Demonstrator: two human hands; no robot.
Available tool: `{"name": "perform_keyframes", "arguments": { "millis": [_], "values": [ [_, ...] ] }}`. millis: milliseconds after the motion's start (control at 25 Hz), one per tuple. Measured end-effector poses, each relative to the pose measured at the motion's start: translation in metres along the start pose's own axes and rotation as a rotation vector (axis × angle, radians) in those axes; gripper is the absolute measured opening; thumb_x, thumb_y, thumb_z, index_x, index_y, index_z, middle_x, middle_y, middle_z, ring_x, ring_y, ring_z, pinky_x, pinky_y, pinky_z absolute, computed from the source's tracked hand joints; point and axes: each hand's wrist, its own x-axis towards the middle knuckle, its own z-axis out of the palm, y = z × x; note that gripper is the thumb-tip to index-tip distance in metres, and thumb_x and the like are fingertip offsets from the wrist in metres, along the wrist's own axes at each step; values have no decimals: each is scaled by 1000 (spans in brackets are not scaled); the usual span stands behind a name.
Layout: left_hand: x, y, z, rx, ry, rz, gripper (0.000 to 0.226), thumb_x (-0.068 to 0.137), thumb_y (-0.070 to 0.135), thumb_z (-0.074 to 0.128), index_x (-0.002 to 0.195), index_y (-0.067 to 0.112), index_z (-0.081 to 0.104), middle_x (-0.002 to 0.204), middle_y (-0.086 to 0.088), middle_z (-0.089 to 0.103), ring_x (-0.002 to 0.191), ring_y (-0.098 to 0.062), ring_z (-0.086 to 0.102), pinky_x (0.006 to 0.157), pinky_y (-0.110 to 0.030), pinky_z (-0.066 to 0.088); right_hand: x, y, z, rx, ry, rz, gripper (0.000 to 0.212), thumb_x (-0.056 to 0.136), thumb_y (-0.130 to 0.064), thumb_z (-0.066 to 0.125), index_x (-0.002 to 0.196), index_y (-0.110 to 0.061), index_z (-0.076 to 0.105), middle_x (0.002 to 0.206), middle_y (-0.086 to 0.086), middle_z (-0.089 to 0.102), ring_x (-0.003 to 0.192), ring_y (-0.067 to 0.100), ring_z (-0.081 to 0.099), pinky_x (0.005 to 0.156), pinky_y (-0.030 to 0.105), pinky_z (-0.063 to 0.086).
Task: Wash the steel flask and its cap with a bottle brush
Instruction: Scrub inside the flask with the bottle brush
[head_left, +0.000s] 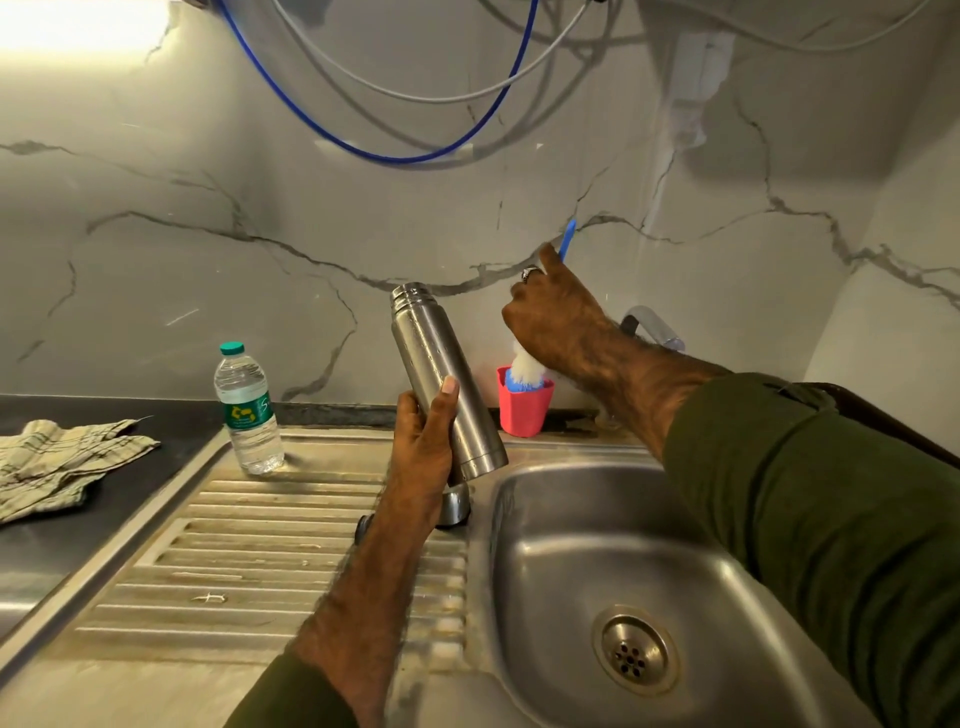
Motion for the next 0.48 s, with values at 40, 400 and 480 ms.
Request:
{"name": "perform_keyframes", "arguments": {
  "millis": [40, 400, 480],
  "values": [
    [0, 0, 0, -2, 1, 1, 74, 76, 66, 71, 133, 22, 55, 112, -11, 74, 86, -20, 79, 67, -35, 63, -4, -3, 0, -16, 41, 2, 34, 85, -35, 82, 109, -14, 70, 122, 13, 72, 119, 34, 65, 117, 60, 29],
    [-17, 2, 13, 51, -60, 16, 56, 95, 58, 63, 134, 20, 54, 109, -7, 74, 78, -10, 77, 60, -24, 60, -55, -9, -27, 1329, 207, 451, 51, 97, -64, 53, 103, -18, 74, 93, -2, 74, 88, 14, 68, 88, 37, 55],
    [-28, -1, 18, 77, -137, 24, 61, 93, 67, 63, 134, 21, 54, 110, -6, 75, 83, -11, 78, 63, -25, 61, -63, -14, -33, 1722, -72, 513, 64, 87, -78, 56, 97, -18, 75, 91, -3, 75, 87, 12, 69, 83, 34, 57]
  ]
}}
